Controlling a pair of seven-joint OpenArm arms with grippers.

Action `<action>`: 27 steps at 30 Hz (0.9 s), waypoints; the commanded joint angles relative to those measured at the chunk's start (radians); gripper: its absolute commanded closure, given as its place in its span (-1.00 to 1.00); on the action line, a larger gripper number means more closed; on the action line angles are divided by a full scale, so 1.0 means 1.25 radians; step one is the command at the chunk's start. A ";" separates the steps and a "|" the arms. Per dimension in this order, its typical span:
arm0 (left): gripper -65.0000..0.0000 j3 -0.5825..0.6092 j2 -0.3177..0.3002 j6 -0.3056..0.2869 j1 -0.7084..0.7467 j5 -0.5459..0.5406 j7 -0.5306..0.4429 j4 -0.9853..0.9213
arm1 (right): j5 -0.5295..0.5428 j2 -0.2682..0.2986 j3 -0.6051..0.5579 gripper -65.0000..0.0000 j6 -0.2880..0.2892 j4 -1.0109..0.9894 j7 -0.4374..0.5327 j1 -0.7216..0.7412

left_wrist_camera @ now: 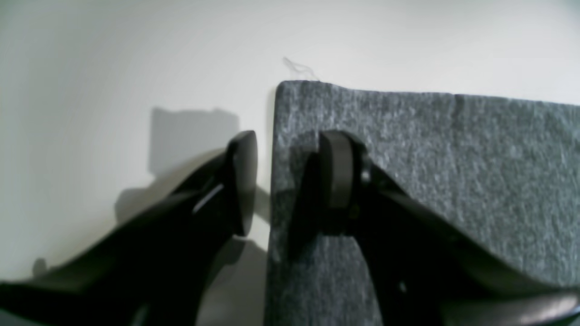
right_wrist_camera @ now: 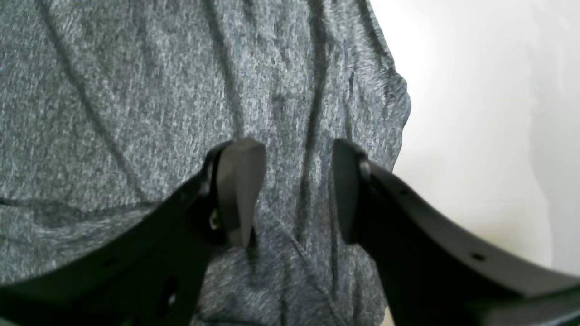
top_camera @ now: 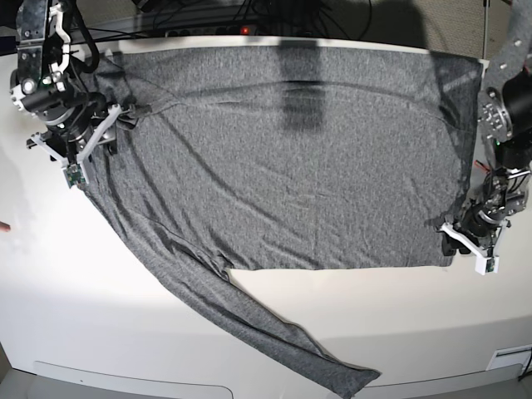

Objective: Fold the T-shirt properly
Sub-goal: 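Move the left gripper to the hem corner and grasp it, then release the shirt with the right gripper and move it to the sleeve seam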

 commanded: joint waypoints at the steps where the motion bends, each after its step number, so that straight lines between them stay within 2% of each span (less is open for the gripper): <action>1: 0.34 0.000 -0.005 -0.034 -0.011 -0.004 0.030 0.005 | -0.002 0.011 0.005 0.13 0.003 0.012 0.013 0.005; 4: 0.34 0.000 0.005 -0.068 -0.011 -0.047 0.063 0.005 | -0.001 0.011 0.005 0.13 0.002 0.012 0.015 0.005; 11: 0.35 0.000 0.013 -0.069 -0.011 -0.051 0.064 0.005 | -0.001 0.011 0.005 0.13 0.005 0.012 0.013 0.029; 14: 0.73 0.000 0.013 -0.069 -0.011 -0.051 0.062 0.005 | 0.003 0.011 0.005 0.13 0.006 0.012 0.016 0.046; 16: 1.00 0.000 0.011 -0.069 -0.011 -0.051 0.039 0.005 | 0.008 0.011 0.005 0.13 0.027 0.012 0.022 0.062; 19: 1.00 0.000 0.006 -0.069 -0.011 -0.051 -0.006 0.005 | 0.012 0.011 0.005 0.13 0.074 0.012 0.064 0.088; 23: 1.00 0.000 0.007 -0.069 -0.011 -0.051 -0.013 0.005 | 0.088 0.011 0.005 0.13 0.074 -0.023 0.077 0.140; 27: 1.00 0.000 0.007 -0.069 -0.011 -0.051 0.011 0.005 | 0.138 0.011 0.001 0.13 0.074 -0.153 0.066 0.248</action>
